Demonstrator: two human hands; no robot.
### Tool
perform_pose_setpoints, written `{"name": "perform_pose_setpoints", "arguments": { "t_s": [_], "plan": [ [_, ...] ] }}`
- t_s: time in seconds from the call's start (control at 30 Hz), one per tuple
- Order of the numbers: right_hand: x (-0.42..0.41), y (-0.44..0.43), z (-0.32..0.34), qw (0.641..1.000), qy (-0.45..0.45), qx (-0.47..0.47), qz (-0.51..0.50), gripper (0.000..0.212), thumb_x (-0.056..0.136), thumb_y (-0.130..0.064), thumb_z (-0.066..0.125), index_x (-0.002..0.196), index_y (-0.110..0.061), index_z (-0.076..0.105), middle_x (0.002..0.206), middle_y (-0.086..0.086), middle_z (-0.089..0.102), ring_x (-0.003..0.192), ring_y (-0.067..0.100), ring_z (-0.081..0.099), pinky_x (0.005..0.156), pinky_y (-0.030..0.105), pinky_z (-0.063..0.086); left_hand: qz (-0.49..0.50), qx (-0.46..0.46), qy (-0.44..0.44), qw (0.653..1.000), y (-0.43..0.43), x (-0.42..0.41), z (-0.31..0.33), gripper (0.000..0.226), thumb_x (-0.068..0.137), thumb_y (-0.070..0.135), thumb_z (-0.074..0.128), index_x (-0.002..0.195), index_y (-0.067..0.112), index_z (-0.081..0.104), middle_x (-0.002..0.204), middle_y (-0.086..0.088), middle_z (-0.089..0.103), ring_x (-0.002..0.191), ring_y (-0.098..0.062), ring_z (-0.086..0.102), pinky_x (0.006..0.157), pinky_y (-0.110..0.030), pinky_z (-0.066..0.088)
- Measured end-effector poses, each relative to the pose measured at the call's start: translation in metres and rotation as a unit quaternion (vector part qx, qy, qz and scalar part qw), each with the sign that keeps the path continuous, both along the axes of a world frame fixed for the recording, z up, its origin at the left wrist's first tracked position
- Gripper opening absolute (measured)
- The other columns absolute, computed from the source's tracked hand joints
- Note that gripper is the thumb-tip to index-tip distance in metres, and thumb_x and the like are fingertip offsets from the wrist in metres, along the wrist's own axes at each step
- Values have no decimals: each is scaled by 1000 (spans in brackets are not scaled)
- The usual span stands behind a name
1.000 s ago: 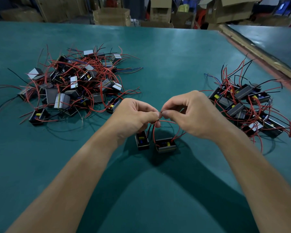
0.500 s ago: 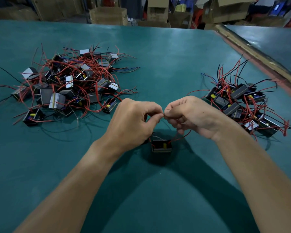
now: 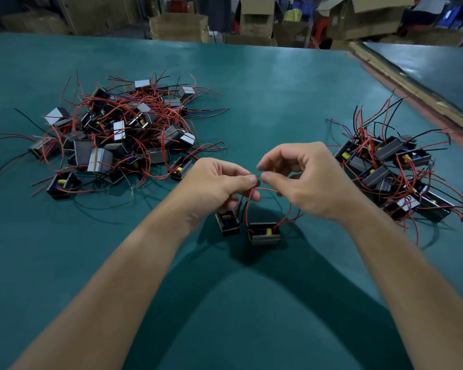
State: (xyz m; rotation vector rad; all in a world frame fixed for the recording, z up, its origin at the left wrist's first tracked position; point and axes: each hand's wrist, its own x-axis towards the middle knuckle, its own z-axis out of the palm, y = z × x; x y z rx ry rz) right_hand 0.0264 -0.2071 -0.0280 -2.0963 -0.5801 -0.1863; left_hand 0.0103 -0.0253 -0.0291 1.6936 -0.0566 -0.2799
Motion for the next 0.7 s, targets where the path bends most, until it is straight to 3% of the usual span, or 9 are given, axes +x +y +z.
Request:
{"name": "perform_pose_setpoints", "arguments": {
  "t_s": [0.07,0.27,0.47,0.6,0.7],
  "plan": [
    [0,0,-1,1000,-13,-11,1,10,83,-5,75,79,-14,74,68,-5,70,61,5,62,63,18,49,-5,-7,17,1000,1,1,1,16,90,13,65,75,12,70,63,-1,70,41,-6,40,40,-14,31],
    [0,-2,-1,998,-45,-36,-17,7,82,-13,77,77,-18,77,70,-7,71,64,8,65,63,20,50,-13,-22,40,999,4,2,0,21,90,15,65,70,15,73,66,-2,72,42,-6,42,41,-13,33],
    [-2,-2,3,998,-35,-59,-15,12,86,-13,73,75,-17,74,66,-6,70,62,7,62,63,16,45,-19,-21,40,999,6,2,2,9,83,6,70,78,13,72,76,-8,75,40,-5,40,45,-15,35],
    [-3,-1,5,995,18,-98,-8,17,87,-11,68,71,-16,70,64,3,67,61,22,59,60,34,49,-9,16,-21,1000,4,-1,-2,9,81,-1,73,80,8,72,73,-8,75,47,-10,50,43,-14,37],
    [-5,-2,10,991,79,-104,1,20,87,-7,67,67,-14,69,56,1,61,52,13,50,57,34,47,1,57,-77,995,0,-2,-5,12,79,-2,75,77,10,74,71,-6,75,60,-11,68,54,-16,50]
  ]
}}
